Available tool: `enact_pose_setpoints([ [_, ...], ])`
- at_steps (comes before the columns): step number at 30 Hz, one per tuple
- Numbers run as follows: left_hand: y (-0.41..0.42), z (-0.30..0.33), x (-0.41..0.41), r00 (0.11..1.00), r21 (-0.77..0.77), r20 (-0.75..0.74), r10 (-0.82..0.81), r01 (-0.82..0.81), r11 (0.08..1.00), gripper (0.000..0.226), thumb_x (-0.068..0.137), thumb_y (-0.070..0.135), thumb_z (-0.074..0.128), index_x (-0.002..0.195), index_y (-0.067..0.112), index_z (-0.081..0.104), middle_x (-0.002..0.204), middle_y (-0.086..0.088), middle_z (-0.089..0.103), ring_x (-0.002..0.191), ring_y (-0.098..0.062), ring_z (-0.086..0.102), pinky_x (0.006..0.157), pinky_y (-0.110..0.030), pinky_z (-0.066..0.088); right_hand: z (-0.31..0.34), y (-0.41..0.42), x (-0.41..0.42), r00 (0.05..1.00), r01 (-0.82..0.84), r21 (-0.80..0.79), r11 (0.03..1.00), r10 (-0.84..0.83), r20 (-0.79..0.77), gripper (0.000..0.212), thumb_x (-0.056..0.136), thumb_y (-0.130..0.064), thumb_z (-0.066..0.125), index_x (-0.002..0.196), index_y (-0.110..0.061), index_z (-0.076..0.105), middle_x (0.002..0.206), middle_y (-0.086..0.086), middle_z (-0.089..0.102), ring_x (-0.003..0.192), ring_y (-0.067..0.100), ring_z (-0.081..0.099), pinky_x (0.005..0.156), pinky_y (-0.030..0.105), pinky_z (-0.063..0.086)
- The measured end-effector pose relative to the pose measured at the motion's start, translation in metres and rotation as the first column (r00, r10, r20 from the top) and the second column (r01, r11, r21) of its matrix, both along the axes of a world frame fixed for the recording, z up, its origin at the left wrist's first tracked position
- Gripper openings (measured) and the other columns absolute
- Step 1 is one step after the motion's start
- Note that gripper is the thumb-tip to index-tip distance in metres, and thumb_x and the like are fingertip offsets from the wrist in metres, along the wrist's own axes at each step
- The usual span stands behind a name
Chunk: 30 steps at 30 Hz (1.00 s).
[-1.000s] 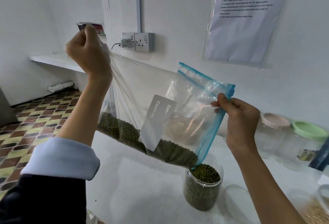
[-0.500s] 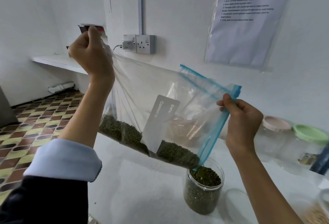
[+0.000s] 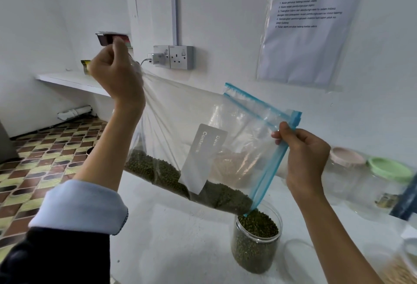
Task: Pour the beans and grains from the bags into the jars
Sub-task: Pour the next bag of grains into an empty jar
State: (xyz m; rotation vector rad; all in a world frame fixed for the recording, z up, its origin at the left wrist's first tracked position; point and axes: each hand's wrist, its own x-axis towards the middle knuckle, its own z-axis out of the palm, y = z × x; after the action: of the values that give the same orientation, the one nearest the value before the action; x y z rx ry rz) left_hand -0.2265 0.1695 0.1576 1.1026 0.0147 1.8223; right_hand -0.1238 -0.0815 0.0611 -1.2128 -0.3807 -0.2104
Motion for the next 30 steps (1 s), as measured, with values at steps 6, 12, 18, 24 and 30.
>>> enact_pose_setpoints([
  [6, -0.007, 0.002, 0.004, 1.000, 0.000, 0.003, -0.014, 0.014, 1.000, 0.040, 0.071, 0.012, 0.051, 0.043, 0.012, 0.023, 0.045, -0.016, 0.022, 0.037, -0.040, 0.018, 0.043, -0.034, 0.010, 0.002, -0.005, 0.003, 1.000, 0.008, 0.024, 1.000, -0.008, -0.019, 0.019, 0.086, -0.016, 0.068, 0.067, -0.013, 0.068, 0.054, -0.012, 0.065, 0.056, -0.003, 0.057, 0.060, 0.006, 0.045],
  [12, -0.010, 0.002, 0.010, 0.999, 0.015, 0.010, -0.037, 0.037, 0.999, 0.041, 0.067, 0.020, 0.053, 0.049, 0.009, 0.017, 0.044, -0.017, 0.023, 0.038, -0.041, 0.018, 0.046, -0.038, 0.010, 0.000, -0.008, 0.005, 1.000, 0.025, 0.001, 1.000, -0.025, -0.011, 0.021, 0.086, -0.019, 0.068, 0.065, -0.017, 0.068, 0.056, -0.011, 0.066, 0.058, -0.001, 0.058, 0.061, 0.008, 0.046],
  [18, -0.011, 0.003, 0.013, 0.999, 0.026, 0.007, -0.037, 0.037, 0.999, 0.041, 0.070, 0.013, 0.051, 0.049, 0.008, 0.017, 0.045, -0.015, 0.023, 0.038, -0.041, 0.019, 0.049, -0.037, 0.007, 0.001, -0.013, 0.003, 0.999, 0.051, 0.007, 0.999, -0.051, 0.013, 0.022, 0.086, -0.018, 0.068, 0.064, -0.017, 0.067, 0.055, -0.012, 0.065, 0.056, 0.000, 0.056, 0.065, 0.014, 0.046],
  [24, -0.011, 0.006, 0.012, 0.998, 0.039, 0.022, -0.060, 0.059, 0.997, 0.040, 0.068, 0.013, 0.052, 0.048, 0.010, 0.017, 0.044, -0.011, 0.020, 0.038, -0.039, 0.016, 0.050, -0.038, 0.007, 0.001, -0.014, -0.008, 0.996, 0.055, 0.084, 0.995, -0.061, 0.061, 0.023, 0.086, -0.011, 0.067, 0.063, -0.013, 0.066, 0.055, -0.010, 0.066, 0.054, 0.001, 0.056, 0.062, 0.013, 0.047],
  [30, -0.014, 0.010, 0.008, 0.998, 0.047, 0.027, -0.063, 0.062, 0.997, 0.042, 0.074, 0.005, 0.048, 0.044, 0.015, 0.021, 0.043, -0.009, 0.011, 0.041, -0.036, 0.014, 0.047, -0.035, 0.007, 0.000, -0.013, -0.011, 0.997, 0.038, 0.121, 0.992, -0.045, 0.058, 0.024, 0.086, -0.010, 0.067, 0.062, -0.012, 0.066, 0.054, -0.009, 0.066, 0.053, 0.002, 0.056, 0.061, 0.014, 0.048],
])
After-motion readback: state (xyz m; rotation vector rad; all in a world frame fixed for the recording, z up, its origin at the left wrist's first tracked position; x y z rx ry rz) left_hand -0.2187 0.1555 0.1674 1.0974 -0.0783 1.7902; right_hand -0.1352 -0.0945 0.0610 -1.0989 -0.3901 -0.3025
